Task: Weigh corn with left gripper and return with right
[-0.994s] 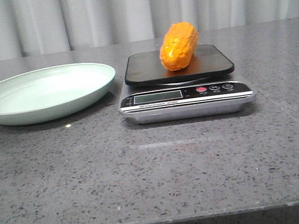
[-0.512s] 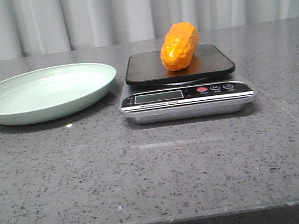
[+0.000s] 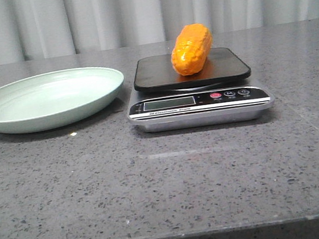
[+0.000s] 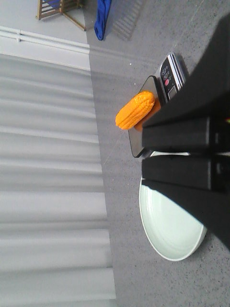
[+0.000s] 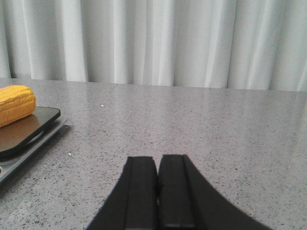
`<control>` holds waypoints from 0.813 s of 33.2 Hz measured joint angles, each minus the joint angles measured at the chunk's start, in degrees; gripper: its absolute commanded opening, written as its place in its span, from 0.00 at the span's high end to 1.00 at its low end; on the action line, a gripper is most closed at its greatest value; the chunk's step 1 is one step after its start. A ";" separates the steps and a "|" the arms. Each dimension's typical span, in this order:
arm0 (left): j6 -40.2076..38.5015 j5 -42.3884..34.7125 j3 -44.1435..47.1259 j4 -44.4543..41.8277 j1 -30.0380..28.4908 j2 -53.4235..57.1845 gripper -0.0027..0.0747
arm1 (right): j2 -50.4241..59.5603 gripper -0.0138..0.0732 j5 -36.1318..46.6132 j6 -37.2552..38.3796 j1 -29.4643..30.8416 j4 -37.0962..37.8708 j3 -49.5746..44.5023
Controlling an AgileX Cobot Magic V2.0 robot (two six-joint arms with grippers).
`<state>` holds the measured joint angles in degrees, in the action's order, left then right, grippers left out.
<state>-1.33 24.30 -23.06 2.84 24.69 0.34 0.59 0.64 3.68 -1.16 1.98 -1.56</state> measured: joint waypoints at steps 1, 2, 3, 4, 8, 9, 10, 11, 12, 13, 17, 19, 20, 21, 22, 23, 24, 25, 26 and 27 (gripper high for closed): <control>0.00 -0.69 0.30 0.00 0.00 0.00 0.79 | 0.00 0.67 0.00 0.00 0.00 0.00 0.00; 0.00 -1.06 0.62 0.00 0.00 0.00 0.79 | 0.00 0.67 0.00 0.00 0.00 0.00 0.00; 0.00 -1.46 0.97 0.00 0.00 0.00 0.79 | 0.00 0.67 0.00 0.00 0.00 0.00 0.00; 0.00 -1.56 1.24 0.00 0.00 0.00 0.79 | 0.00 0.67 0.10 0.00 0.00 0.00 0.00; 0.00 -1.80 2.26 0.00 0.00 0.00 0.79 | 0.00 0.67 4.03 0.15 0.00 0.00 -0.03; 0.00 -1.90 2.36 0.00 0.00 0.00 0.79 | 0.00 0.67 5.58 0.45 0.00 0.00 -0.03; 0.00 -1.93 2.36 0.00 0.00 0.00 0.79 | 0.00 0.67 6.93 0.73 0.00 0.00 -0.03; 0.00 -2.07 2.36 0.00 0.00 0.00 0.79 | 0.00 0.67 7.15 1.01 0.00 -0.10 0.50; 0.00 -2.18 2.36 0.00 0.00 0.00 0.79 | 0.00 0.67 6.81 1.27 0.00 -0.10 1.26; 0.00 -2.23 2.36 0.00 0.00 0.00 0.79 | 0.00 0.67 5.88 1.38 0.00 -0.10 2.36; 0.00 -2.78 2.36 0.00 0.00 0.00 0.79 | -2.42 0.67 1.22 1.76 0.00 -0.10 9.45; 0.00 -3.02 2.36 0.00 0.00 0.00 0.79 | -6.26 0.67 -1.37 1.88 0.00 -0.21 14.00; 0.00 -3.00 2.36 0.00 0.00 0.00 0.79 | -7.96 0.67 -2.56 1.88 0.00 -0.21 15.73; 0.00 -3.09 2.36 0.00 0.00 0.00 0.79 | -10.09 0.67 -3.93 1.88 0.00 -0.21 17.76; 0.00 -3.09 2.36 0.00 0.00 0.00 0.79 | -12.05 0.67 -5.07 1.88 0.00 -0.29 19.53; 0.00 -3.09 2.36 0.00 0.00 0.00 0.79 | -13.48 0.67 -5.75 1.88 0.00 -0.29 20.41; 0.00 -3.09 2.36 0.00 0.00 0.00 0.79 | -14.77 0.67 -6.04 1.88 0.00 -0.29 21.46; 0.00 -3.09 2.36 0.00 0.00 0.00 0.79 | -15.91 0.67 -6.17 1.88 0.00 -0.29 21.86; 0.00 -3.09 2.36 0.00 0.00 0.00 0.79 | -16.88 0.67 -6.17 1.88 0.00 -0.33 22.14; 0.00 -3.09 2.36 0.00 0.00 0.00 0.79 | -17.93 0.67 -6.28 1.88 0.00 -0.33 22.14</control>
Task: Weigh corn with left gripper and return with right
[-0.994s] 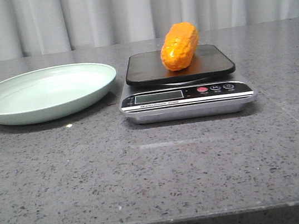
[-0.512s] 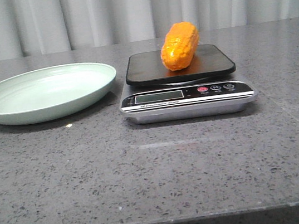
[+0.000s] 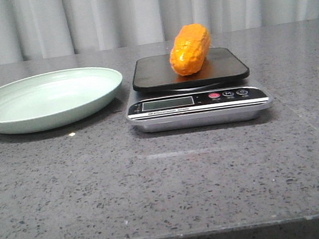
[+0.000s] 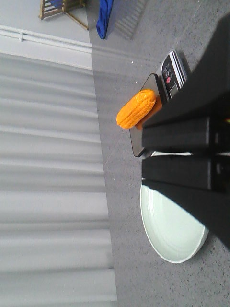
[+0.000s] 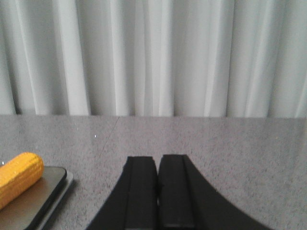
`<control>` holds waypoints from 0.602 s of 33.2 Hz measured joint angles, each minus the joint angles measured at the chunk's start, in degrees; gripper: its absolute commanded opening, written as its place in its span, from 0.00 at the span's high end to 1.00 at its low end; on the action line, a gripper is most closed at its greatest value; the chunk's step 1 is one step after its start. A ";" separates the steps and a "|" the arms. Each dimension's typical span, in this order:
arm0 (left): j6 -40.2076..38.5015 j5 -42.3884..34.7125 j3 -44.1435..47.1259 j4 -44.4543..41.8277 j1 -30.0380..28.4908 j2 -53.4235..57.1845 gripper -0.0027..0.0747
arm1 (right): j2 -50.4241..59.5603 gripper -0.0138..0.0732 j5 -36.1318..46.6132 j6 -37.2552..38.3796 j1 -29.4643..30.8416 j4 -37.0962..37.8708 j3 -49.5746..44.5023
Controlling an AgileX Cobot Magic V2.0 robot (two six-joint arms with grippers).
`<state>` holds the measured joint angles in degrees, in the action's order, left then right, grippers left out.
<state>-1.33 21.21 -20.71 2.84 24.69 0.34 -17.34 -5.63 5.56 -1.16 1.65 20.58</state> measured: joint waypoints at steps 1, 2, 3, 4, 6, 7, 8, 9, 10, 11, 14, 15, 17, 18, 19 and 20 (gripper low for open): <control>0.00 0.00 0.00 0.00 0.00 0.00 0.79 | -0.71 0.67 -0.23 0.00 0.00 -0.09 0.00; 0.00 0.00 0.00 0.00 0.00 0.00 0.79 | -1.34 0.67 -0.54 0.00 0.00 -0.09 0.00; 0.00 0.00 0.00 0.00 0.00 0.00 0.79 | -1.97 0.67 -0.66 0.00 0.00 -0.25 0.00; 0.00 0.00 0.00 0.00 0.00 0.00 0.79 | -2.33 0.67 -0.82 0.00 0.00 -0.63 0.00; 0.00 0.00 0.00 0.00 0.00 0.00 0.79 | -2.71 0.66 -1.87 0.00 0.00 -1.17 0.00; 0.00 0.00 0.00 0.00 0.00 0.00 0.79 | -2.86 0.66 -2.47 0.00 0.00 -1.30 0.00; 0.00 0.00 0.00 0.00 0.00 0.00 0.79 | -2.99 0.66 -2.94 0.00 0.00 -1.65 0.00; 0.00 0.00 0.00 0.00 0.00 0.00 0.79 | -3.12 0.63 -3.38 0.00 0.00 -1.65 0.00; 0.00 0.00 0.00 0.00 0.00 0.00 0.79 | -3.27 0.59 -4.05 0.00 0.00 -1.65 0.12; 0.00 0.00 0.00 0.00 0.00 0.00 0.79 | -3.51 0.54 -4.76 0.00 0.00 -1.65 0.27; 0.00 -0.03 0.00 0.00 0.00 0.00 0.79 | -4.16 0.34 -7.50 0.00 0.00 -1.65 1.90; 0.00 -0.03 0.00 0.00 0.00 0.00 0.79 | -4.53 0.28 -8.25 0.00 0.00 -1.65 2.76; 0.00 -0.03 0.00 0.00 0.00 0.00 0.79 | -5.29 0.18 -9.82 0.00 -0.39 -1.65 4.33; 0.00 -0.03 0.00 0.00 0.00 0.00 0.79 | -5.92 0.15 -10.59 0.00 -0.88 -1.65 5.43; 0.00 -0.03 0.00 0.00 0.00 0.00 0.79 | -6.73 0.14 -11.15 0.00 -1.55 -1.65 6.39; 0.00 -0.03 0.00 0.00 0.00 0.00 0.79 | -7.50 0.15 -11.72 0.00 -2.19 -1.65 7.63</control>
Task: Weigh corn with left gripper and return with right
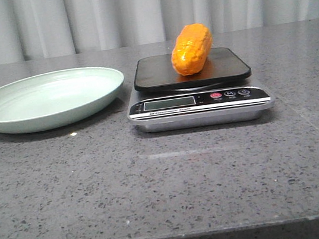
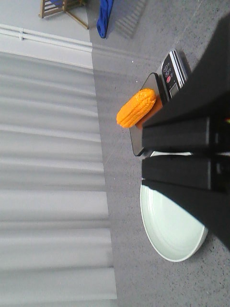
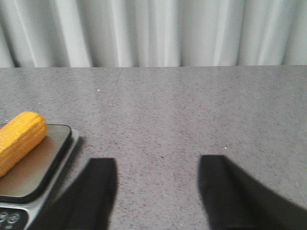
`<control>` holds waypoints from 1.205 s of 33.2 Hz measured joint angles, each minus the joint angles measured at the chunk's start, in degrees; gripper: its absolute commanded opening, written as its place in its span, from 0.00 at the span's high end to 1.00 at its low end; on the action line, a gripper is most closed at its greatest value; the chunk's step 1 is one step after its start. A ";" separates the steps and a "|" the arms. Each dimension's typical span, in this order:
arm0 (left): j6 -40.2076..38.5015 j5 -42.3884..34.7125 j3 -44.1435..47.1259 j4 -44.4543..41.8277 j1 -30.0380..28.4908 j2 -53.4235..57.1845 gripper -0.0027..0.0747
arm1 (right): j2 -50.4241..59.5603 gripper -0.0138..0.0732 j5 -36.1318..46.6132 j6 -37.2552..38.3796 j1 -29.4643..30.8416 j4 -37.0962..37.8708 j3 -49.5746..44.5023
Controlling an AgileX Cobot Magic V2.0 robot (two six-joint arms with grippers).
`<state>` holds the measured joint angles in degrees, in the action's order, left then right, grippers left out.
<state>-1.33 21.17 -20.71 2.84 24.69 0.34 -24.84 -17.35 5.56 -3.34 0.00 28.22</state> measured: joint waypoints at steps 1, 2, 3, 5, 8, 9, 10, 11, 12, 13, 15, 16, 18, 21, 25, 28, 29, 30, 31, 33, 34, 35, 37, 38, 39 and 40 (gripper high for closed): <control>0.00 0.00 0.00 0.00 0.00 0.00 0.79 | -0.80 0.15 -0.32 0.00 -0.75 0.00 0.97; 0.00 0.00 0.00 0.00 0.00 0.00 0.79 | -1.66 0.15 -0.60 -0.12 -1.56 0.00 1.91; 0.00 0.00 0.00 0.00 0.00 0.00 0.79 | -2.57 0.15 -0.87 -0.20 -2.44 0.00 2.87; 0.00 0.00 0.00 0.00 0.00 0.00 0.79 | -4.89 0.15 -1.39 -0.46 -4.71 0.00 4.90; 0.00 0.00 0.00 0.00 0.00 0.00 0.79 | -8.91 0.15 -2.31 -0.54 -8.65 0.00 9.20; 0.00 0.00 0.00 0.00 0.00 0.00 0.79 | -10.77 0.15 -3.01 -0.54 -10.31 0.00 10.64; 0.00 0.00 0.00 0.00 0.00 0.00 0.79 | -12.38 0.15 -3.61 -0.54 -11.68 0.00 12.57; 0.00 0.00 0.00 0.00 0.00 0.00 0.79 | -14.13 0.15 -4.36 -0.54 -13.09 0.00 14.23; 0.00 0.00 0.00 0.00 0.00 0.00 0.79 | -15.99 0.15 -5.33 -0.54 -14.52 0.00 15.94; 0.00 0.00 0.00 0.00 0.00 0.00 0.79 | -18.37 0.15 -6.11 -0.54 -16.40 0.00 17.71; 0.00 0.00 0.00 0.00 0.00 0.00 0.79 | -22.45 0.15 -7.62 -0.54 -19.53 0.00 22.00; 0.00 0.00 0.00 0.00 0.00 0.00 0.79 | -25.07 0.15 -8.48 -0.54 -21.50 0.00 24.02; 0.00 0.00 0.00 0.00 0.00 0.00 0.79 | -29.52 0.15 -9.80 -0.54 -24.49 0.00 28.69; 0.00 0.00 0.00 0.00 0.00 0.00 0.79 | -37.11 0.15 -13.01 0.64 -28.38 0.00 35.73; 0.00 0.00 0.00 0.00 0.00 0.00 0.79 | -47.67 0.15 -20.49 6.59 -30.82 0.00 46.50; 0.00 0.00 0.00 0.00 0.00 0.00 0.79 | -55.20 0.15 -28.57 13.79 -31.04 1.57 54.12; 0.00 0.00 0.00 0.00 0.00 0.00 0.79 | -57.42 0.15 -31.37 16.67 -31.04 2.83 57.21; 0.00 0.00 0.00 0.03 0.00 0.00 0.79 | -59.54 0.15 -34.12 18.87 -31.04 3.96 59.62; 0.00 0.00 0.00 0.03 0.00 0.00 0.79 | -62.09 0.15 -37.55 20.93 -31.04 5.14 61.89; 0.00 0.00 0.00 0.03 0.00 0.00 0.79 | -65.82 0.15 -42.59 24.62 -31.04 7.16 66.56; 0.00 0.00 0.00 0.03 0.00 0.00 0.79 | -67.49 0.15 -45.37 26.05 -31.04 7.59 68.40; 0.00 0.00 0.00 0.03 0.00 0.00 0.79 | -69.43 0.15 -47.41 27.25 -31.04 7.87 70.09; 0.00 0.00 0.00 0.03 0.00 0.00 0.79 | -72.17 0.15 -50.70 29.70 -31.04 8.16 73.21; 0.00 0.00 0.00 0.03 0.00 0.00 0.79 | -73.69 0.15 -51.89 30.73 -31.04 8.16 74.31; 0.00 0.00 0.00 0.03 0.00 0.00 0.79 | -74.82 0.15 -52.43 31.65 -31.04 8.24 75.41; 0.00 0.00 0.00 0.03 0.00 0.00 0.79 | -75.85 0.15 -52.80 32.67 -31.04 8.24 76.06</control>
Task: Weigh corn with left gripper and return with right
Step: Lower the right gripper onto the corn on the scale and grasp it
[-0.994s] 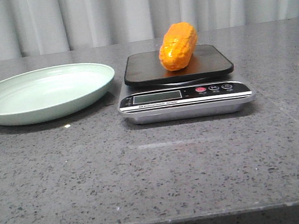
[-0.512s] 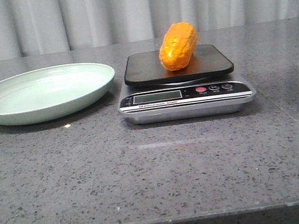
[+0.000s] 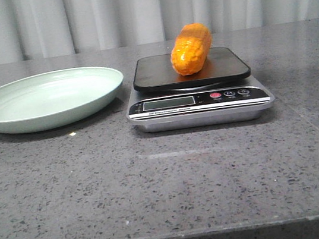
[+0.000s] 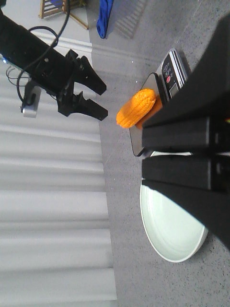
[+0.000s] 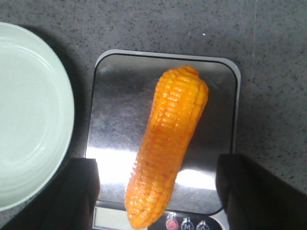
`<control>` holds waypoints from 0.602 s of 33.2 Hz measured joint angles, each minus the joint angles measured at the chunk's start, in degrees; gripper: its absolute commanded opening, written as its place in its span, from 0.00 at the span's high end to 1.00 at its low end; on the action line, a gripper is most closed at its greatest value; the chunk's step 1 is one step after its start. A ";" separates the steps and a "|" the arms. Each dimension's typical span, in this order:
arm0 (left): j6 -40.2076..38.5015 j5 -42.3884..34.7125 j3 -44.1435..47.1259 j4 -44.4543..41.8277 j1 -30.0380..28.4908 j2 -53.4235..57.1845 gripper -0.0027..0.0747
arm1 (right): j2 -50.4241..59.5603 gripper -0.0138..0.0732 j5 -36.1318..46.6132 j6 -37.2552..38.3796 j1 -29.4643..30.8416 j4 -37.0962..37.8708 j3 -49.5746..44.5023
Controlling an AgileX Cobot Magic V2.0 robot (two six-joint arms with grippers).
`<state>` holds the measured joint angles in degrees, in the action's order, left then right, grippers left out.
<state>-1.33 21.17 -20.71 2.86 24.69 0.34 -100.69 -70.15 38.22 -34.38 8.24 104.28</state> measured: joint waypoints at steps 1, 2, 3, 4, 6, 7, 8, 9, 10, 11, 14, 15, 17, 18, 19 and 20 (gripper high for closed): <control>0.00 0.00 0.00 0.00 0.00 0.00 0.79 | -0.92 0.15 -0.13 0.90 0.00 0.00 0.40; 0.00 0.00 0.00 0.00 0.00 0.00 0.79 | -1.96 0.15 -0.21 1.79 0.00 0.00 0.67; 0.00 0.00 0.00 0.00 0.00 0.00 0.79 | -2.71 0.15 -0.34 2.73 0.00 0.00 0.81; 0.00 0.00 0.00 0.00 0.00 0.00 0.79 | -3.57 0.15 -0.34 3.42 0.00 0.00 0.90; 0.00 0.00 0.00 0.00 0.00 0.00 0.79 | -4.96 0.15 -0.49 4.17 0.00 0.00 0.90; 0.00 0.00 0.00 0.00 0.00 0.00 0.79 | -5.64 0.15 -0.68 4.30 0.00 0.00 0.90; 0.00 0.00 0.00 0.00 0.00 0.00 0.79 | -6.17 0.15 -0.72 4.44 0.00 0.00 0.90; 0.00 0.00 0.00 0.00 0.00 0.00 0.79 | -6.67 0.15 -0.71 4.48 0.00 0.00 0.90; 0.00 0.00 0.00 0.00 0.00 0.00 0.79 | -7.12 0.15 -0.71 4.62 0.00 0.00 0.90; 0.00 0.00 0.00 0.00 0.00 0.00 0.79 | -7.50 0.15 -0.71 4.59 0.00 0.00 0.90; 0.00 0.00 0.00 0.00 0.00 0.00 0.79 | -8.42 0.15 -0.71 4.74 0.00 0.00 0.90; 0.00 0.00 0.00 0.00 0.00 0.00 0.79 | -8.67 0.15 -0.71 4.78 0.00 0.00 0.94; 0.00 0.00 0.00 0.00 0.00 0.00 0.79 | -9.19 0.15 -0.71 4.78 0.00 0.00 1.03; 0.00 0.00 0.00 0.00 0.00 0.00 0.79 | -9.43 0.16 -0.71 4.78 0.00 0.00 1.03; 0.00 0.00 0.00 0.00 0.00 0.00 0.79 | -9.87 0.17 -0.71 4.87 0.00 0.00 1.14; 0.00 0.00 0.00 0.00 0.00 0.00 0.79 | -10.13 0.20 -0.71 4.87 0.00 0.00 1.14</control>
<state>-1.33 21.17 -20.71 2.86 24.69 0.34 -110.82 -70.86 43.10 -34.38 8.24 105.42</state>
